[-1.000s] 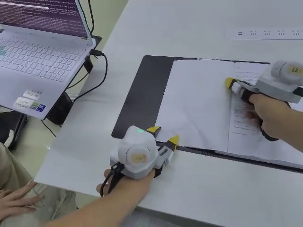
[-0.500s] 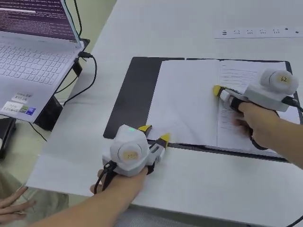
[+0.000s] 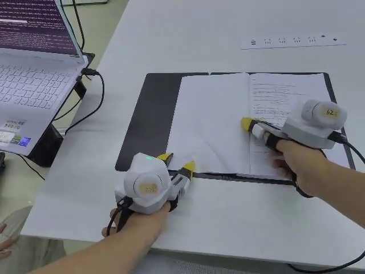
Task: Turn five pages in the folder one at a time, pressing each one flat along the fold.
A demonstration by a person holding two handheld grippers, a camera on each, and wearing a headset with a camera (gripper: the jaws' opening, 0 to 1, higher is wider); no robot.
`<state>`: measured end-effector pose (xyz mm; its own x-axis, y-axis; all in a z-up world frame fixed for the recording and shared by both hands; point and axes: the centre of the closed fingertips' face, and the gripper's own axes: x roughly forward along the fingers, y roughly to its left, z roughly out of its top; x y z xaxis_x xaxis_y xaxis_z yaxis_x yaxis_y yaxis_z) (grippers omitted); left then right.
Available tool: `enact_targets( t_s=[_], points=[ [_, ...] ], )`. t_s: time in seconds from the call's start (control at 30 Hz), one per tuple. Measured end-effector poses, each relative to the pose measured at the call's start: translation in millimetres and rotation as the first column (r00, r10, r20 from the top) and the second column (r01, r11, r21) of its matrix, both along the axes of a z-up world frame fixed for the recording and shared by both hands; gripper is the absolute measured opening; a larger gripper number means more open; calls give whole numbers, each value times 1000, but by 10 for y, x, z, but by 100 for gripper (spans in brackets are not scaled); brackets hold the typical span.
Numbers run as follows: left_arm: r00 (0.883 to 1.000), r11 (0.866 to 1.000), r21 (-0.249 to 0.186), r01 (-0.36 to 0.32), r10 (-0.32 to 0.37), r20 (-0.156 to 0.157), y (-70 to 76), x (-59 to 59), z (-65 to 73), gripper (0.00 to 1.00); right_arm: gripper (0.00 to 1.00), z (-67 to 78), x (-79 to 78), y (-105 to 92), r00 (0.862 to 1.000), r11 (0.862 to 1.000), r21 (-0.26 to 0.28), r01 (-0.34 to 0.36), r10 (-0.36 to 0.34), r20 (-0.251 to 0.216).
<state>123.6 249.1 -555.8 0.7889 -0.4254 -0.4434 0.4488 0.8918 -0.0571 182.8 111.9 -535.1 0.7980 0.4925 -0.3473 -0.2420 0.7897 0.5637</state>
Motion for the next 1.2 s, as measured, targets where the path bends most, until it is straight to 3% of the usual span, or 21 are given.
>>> enact_targets(
  t_s=[0.6,1.2],
  points=[
    [1000,1000,-2,-1,1,1,3,-5,0,30,0,-33,-410,74,998,999,-14,-52,52,-27],
    [1000,1000,-3,-3,3,-4,8,1,-12,30,0,-137,-886,106,985,990,-14,-144,142,-97]
  ],
)
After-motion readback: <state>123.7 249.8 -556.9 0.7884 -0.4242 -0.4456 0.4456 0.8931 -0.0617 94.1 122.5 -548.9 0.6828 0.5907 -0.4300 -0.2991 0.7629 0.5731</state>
